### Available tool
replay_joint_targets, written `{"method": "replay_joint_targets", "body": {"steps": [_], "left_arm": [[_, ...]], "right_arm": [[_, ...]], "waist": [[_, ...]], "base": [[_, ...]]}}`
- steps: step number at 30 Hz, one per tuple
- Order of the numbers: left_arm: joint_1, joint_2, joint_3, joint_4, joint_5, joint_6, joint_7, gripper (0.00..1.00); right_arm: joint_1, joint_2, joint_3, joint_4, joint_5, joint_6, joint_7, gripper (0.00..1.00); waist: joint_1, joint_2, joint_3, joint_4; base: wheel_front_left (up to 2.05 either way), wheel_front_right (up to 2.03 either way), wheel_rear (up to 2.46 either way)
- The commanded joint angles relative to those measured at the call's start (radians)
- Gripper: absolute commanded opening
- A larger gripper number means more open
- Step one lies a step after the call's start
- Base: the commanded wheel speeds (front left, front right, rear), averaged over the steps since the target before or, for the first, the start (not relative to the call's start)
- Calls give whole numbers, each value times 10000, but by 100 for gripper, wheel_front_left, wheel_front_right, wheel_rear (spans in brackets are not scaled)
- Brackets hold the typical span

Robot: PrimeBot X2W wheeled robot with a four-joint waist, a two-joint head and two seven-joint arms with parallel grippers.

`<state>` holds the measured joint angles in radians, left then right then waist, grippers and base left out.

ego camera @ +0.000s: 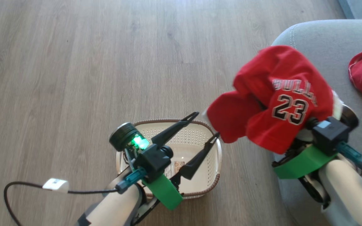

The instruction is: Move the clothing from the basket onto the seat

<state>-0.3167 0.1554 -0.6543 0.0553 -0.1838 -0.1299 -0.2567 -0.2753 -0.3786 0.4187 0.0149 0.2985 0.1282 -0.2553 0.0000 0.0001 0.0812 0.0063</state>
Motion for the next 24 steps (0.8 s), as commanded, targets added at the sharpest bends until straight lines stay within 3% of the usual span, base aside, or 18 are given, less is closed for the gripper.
{"method": "replay_joint_targets", "body": {"steps": [1, 8, 24], "left_arm": [[-245, 23, 487, -258, 6, -8, -51, 100], [126, -132, 918, -96, -69, -8, -51, 100], [909, 46, 461, 627, 48, -8, -51, 100]], "right_arm": [[-15, 22, -95, -270, -66, 25, -65, 0], [327, 186, -989, -166, -183, 25, -65, 0], [1469, 1128, -3579, 185, -1156, 25, -65, 0]], "waist": [[0, -1, -21, -23], [0, -1, -40, -194], [0, -1, -71, -564]], "base": [[0, 0, 0], [0, 0, 0], [0, 0, 0]]}}
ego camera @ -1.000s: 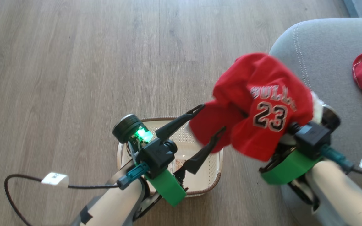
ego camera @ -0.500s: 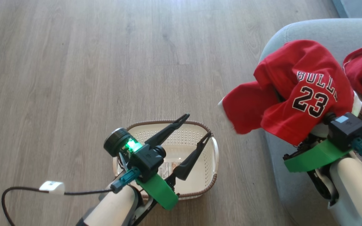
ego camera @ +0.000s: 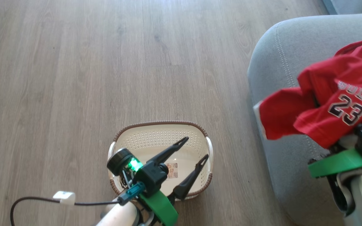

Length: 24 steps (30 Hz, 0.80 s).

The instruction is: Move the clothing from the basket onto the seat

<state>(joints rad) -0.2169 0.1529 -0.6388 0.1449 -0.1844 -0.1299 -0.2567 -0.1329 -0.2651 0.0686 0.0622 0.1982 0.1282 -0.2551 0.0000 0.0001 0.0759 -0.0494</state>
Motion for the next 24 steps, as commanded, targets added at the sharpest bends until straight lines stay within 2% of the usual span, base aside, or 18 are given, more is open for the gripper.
{"method": "replay_joint_targets", "body": {"steps": [1, 6, 11, 24], "left_arm": [[-39, 79, 295, -237, 78, -8, -51, 100], [126, 104, 193, -32, 112, -8, -51, 100], [282, 113, 134, 146, -60, -8, -51, 100], [390, 6, 217, 115, 12, -8, -51, 100]], "right_arm": [[133, 53, -246, -285, -269, 25, -67, 0], [386, 384, -789, -182, -447, 25, -67, 0], [507, 600, -862, -169, -505, 25, -67, 0], [403, 543, -1037, -330, -570, 25, -67, 0]], "waist": [[0, -1, -29, -16], [0, -1, -74, -50], [0, -1, -132, -93], [0, -1, -93, -520]], "base": [[0, 0, 0], [0, 0, 0], [0, 0, 0], [0, 0, 0]]}}
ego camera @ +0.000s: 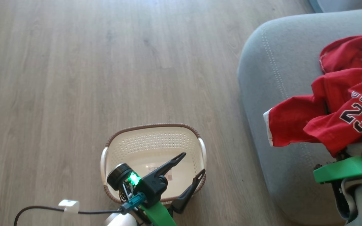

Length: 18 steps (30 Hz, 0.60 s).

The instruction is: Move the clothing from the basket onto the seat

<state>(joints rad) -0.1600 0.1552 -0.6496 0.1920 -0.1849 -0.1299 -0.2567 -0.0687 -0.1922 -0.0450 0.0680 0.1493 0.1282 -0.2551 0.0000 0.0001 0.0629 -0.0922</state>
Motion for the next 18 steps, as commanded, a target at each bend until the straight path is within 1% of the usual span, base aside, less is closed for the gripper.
{"method": "replay_joint_targets", "body": {"steps": [1, 7, 18], "left_arm": [[-189, -25, 331, -372, 18, -8, -51, 100], [-312, 1, 292, -486, 40, -8, -51, 100], [-527, 53, 159, -622, 83, -8, -51, 100]], "right_arm": [[-252, -168, 75, -412, -103, 25, -67, 0], [-398, -88, 97, -484, -246, 25, -67, 0], [-455, 58, -114, -488, -212, 25, -67, 0]], "waist": [[0, -1, 60, -182], [0, -1, 217, -965], [0, -1, 396, -2881]], "base": [[0, 0, 0], [0, 0, 0], [0, 0, 0]]}}
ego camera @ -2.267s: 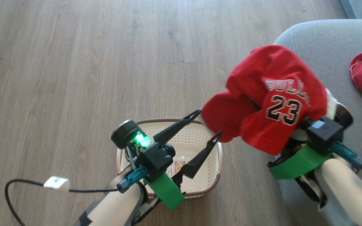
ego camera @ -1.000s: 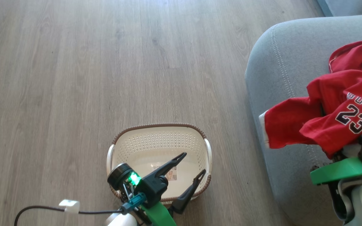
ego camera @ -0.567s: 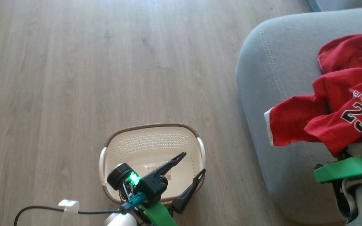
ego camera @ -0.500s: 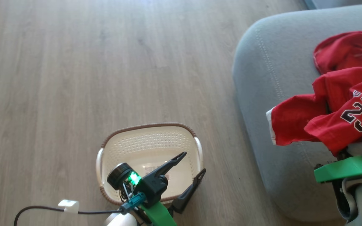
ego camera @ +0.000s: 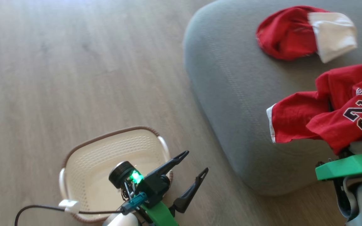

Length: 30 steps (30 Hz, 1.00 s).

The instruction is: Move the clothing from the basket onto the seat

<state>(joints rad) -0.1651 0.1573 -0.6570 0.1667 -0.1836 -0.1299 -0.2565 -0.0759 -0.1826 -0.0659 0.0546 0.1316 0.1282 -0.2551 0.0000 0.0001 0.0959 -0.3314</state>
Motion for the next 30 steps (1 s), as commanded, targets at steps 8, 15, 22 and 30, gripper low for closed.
{"method": "replay_joint_targets", "body": {"steps": [8, 15, 22, 30], "left_arm": [[-536, 92, 17, -394, 80, -8, -53, 100], [-543, 110, -537, -343, 28, -8, -53, 100], [-922, 190, -915, -274, -46, -8, -53, 100], [-930, 261, -788, -316, -37, -8, -53, 100]], "right_arm": [[-230, 118, -110, -351, -36, 25, -67, 0], [-99, 245, -425, -489, -29, 25, -67, 0], [96, 386, -675, -734, -71, 25, -67, 0], [-158, 296, -583, -646, -37, 25, -67, 0]], "waist": [[0, -1, 102, -1438], [0, -1, 217, -1970], [0, -1, 394, -1999], [0, -1, 603, -2003]], "base": [[0, 0, 0], [0, 0, 0], [0, 0, 0], [0, 0, 0]]}}
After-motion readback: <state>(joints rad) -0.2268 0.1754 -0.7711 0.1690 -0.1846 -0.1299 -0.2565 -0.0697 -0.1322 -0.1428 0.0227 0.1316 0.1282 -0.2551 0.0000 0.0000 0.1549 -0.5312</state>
